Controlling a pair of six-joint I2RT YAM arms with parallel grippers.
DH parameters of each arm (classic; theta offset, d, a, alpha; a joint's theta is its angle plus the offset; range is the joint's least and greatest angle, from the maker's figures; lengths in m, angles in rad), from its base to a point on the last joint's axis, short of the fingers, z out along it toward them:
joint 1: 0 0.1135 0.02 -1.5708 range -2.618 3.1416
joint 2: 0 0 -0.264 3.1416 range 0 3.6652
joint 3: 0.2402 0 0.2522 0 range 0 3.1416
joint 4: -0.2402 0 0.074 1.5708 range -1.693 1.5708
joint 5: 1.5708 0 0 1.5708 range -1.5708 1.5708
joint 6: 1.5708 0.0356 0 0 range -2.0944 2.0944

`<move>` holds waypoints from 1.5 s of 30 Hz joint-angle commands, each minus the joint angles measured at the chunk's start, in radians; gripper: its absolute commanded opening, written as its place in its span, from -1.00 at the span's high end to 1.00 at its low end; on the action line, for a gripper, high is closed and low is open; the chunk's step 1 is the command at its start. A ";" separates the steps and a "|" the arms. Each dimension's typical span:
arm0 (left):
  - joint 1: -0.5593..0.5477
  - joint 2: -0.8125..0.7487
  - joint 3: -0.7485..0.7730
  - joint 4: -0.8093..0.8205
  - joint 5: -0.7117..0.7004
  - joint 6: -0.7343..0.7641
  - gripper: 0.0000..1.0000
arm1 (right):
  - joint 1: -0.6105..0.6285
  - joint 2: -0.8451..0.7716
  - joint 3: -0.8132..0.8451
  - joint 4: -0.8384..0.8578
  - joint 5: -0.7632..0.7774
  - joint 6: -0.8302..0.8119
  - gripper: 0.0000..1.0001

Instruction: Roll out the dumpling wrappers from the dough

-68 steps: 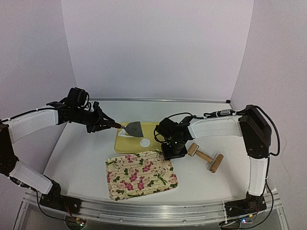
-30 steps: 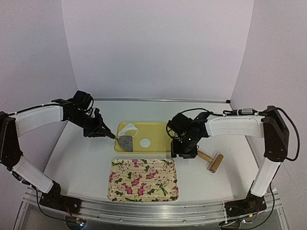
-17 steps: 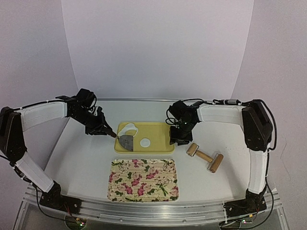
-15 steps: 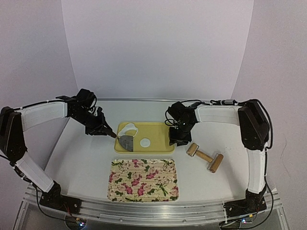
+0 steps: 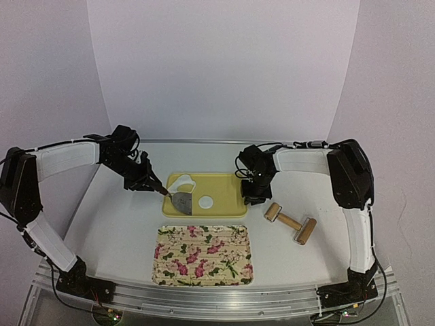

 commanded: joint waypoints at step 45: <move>-0.022 0.214 0.225 -0.111 -0.037 0.050 1.00 | -0.005 0.109 0.101 -0.012 -0.018 -0.033 1.00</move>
